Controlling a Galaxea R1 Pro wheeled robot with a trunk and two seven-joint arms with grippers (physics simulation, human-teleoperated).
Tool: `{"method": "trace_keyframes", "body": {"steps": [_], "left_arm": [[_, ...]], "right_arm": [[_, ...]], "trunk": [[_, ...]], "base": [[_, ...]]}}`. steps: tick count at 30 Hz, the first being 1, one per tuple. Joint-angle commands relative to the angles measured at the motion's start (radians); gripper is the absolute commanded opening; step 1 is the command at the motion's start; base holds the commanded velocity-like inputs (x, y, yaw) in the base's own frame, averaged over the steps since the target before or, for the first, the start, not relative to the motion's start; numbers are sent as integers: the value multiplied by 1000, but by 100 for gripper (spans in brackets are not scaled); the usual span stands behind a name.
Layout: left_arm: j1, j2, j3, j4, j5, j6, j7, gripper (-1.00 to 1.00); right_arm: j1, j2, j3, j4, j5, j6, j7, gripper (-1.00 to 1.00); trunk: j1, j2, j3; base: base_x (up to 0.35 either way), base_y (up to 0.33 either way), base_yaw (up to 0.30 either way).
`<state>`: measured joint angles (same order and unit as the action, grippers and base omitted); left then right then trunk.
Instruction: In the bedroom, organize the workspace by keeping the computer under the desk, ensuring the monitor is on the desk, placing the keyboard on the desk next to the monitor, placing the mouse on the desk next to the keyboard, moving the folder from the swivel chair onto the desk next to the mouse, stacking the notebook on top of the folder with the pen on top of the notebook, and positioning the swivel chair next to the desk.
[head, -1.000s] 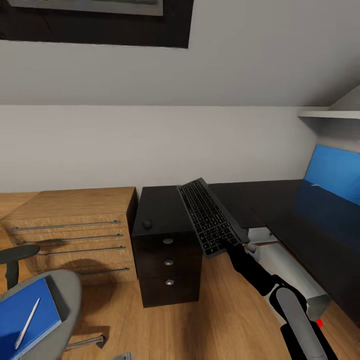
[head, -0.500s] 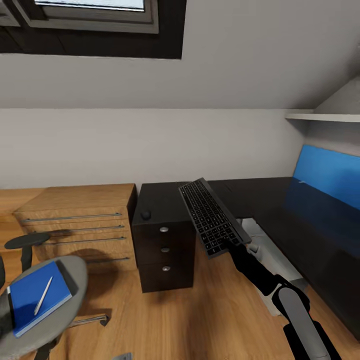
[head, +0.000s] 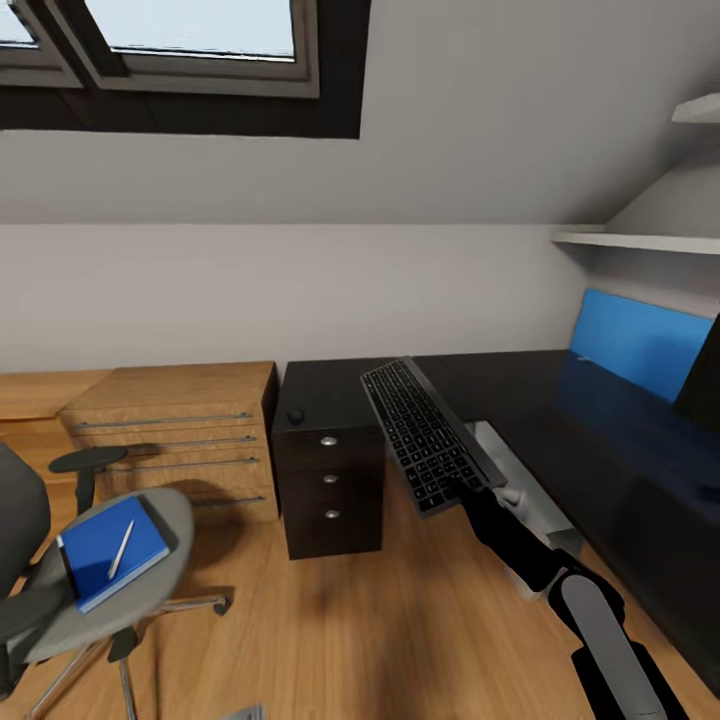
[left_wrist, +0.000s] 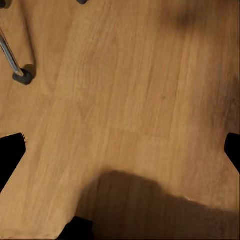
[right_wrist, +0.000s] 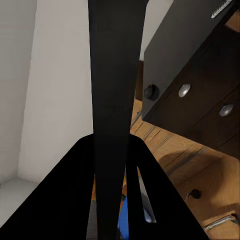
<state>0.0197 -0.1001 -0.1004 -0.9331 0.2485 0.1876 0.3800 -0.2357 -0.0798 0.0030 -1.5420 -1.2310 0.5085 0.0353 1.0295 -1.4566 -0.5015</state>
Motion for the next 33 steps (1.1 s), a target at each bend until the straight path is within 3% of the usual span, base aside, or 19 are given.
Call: {"method": "trace_keyframes", "body": {"steps": [1,20,33], "left_arm": [[0,0,-2,-3,8,4,7,100],[0,2,-2,-3,6,4,8,100],[0,2,-2,-3,6,4,8,100]], "right_arm": [[-1,-1,0,0,-7,2,2,-100],[-1,-3,-1,4,-7,3,2,-100],[-1,-3,-1,27,-14,3,7,-100]], "trunk": [[-5,7,2],[-77,140,62],[-77,140,62]], "base": [[-333,-121,0],[-314,-169,0],[-276,-230,0]]}}
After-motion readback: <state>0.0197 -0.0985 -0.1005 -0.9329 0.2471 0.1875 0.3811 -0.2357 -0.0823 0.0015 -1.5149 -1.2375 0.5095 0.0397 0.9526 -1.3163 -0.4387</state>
